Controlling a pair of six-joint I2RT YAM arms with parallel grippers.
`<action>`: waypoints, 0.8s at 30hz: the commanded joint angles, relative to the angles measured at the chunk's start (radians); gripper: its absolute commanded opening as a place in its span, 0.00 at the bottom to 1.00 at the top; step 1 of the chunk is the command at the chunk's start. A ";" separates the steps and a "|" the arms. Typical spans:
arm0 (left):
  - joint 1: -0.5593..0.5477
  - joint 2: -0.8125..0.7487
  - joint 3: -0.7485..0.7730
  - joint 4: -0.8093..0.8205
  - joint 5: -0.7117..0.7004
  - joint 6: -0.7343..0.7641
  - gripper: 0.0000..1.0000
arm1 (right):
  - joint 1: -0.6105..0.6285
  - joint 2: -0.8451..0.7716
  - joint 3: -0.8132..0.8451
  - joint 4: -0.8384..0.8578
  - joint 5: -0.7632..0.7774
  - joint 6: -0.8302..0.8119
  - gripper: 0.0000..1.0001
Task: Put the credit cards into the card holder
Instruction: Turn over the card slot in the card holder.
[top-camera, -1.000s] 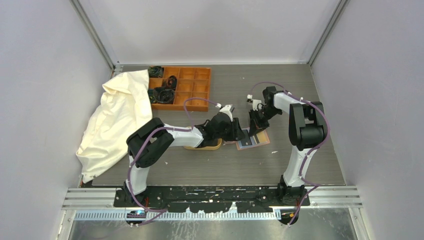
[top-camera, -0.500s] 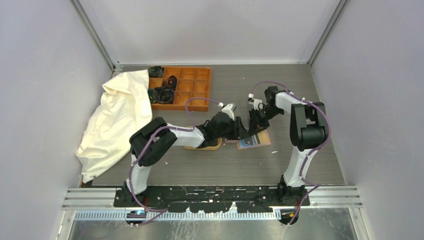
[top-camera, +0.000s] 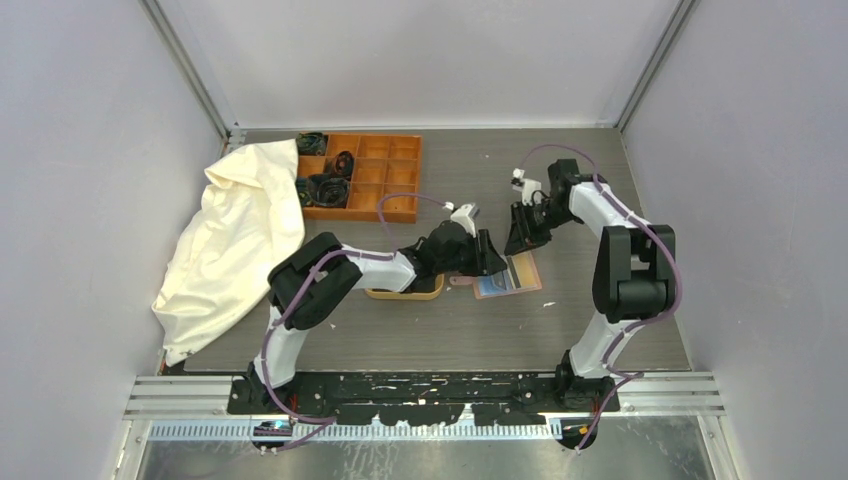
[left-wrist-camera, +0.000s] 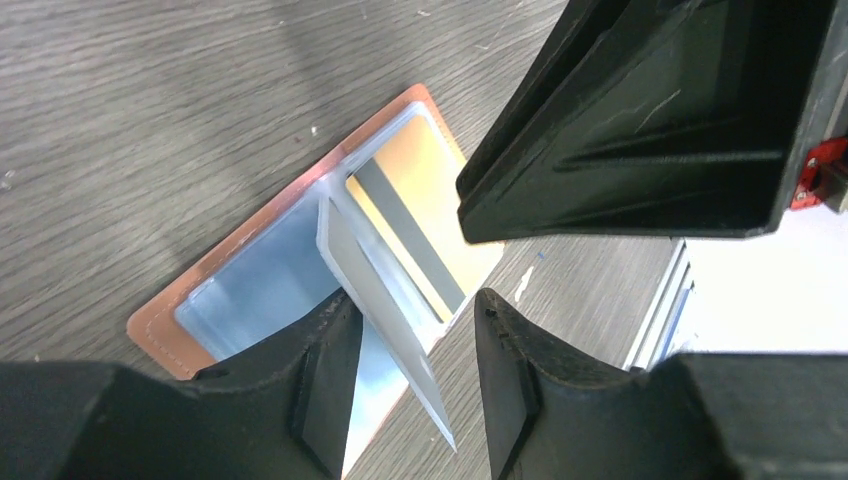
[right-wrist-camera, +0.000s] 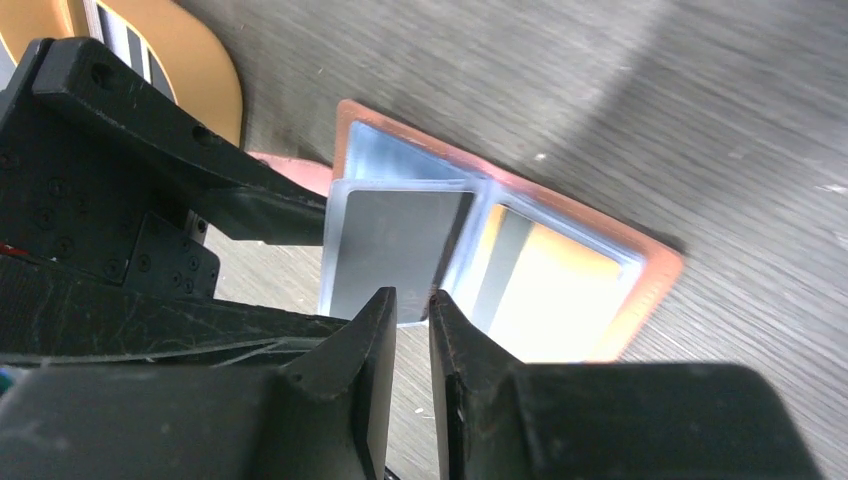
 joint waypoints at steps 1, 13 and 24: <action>0.000 0.005 0.069 0.031 0.026 0.001 0.46 | -0.072 -0.106 -0.006 0.064 0.024 0.037 0.25; -0.028 0.099 0.289 -0.086 0.133 0.067 0.51 | -0.220 -0.262 -0.060 0.142 -0.054 0.079 0.28; -0.026 -0.311 0.065 -0.108 0.047 0.437 0.52 | -0.316 -0.647 -0.226 0.340 -0.228 0.024 0.49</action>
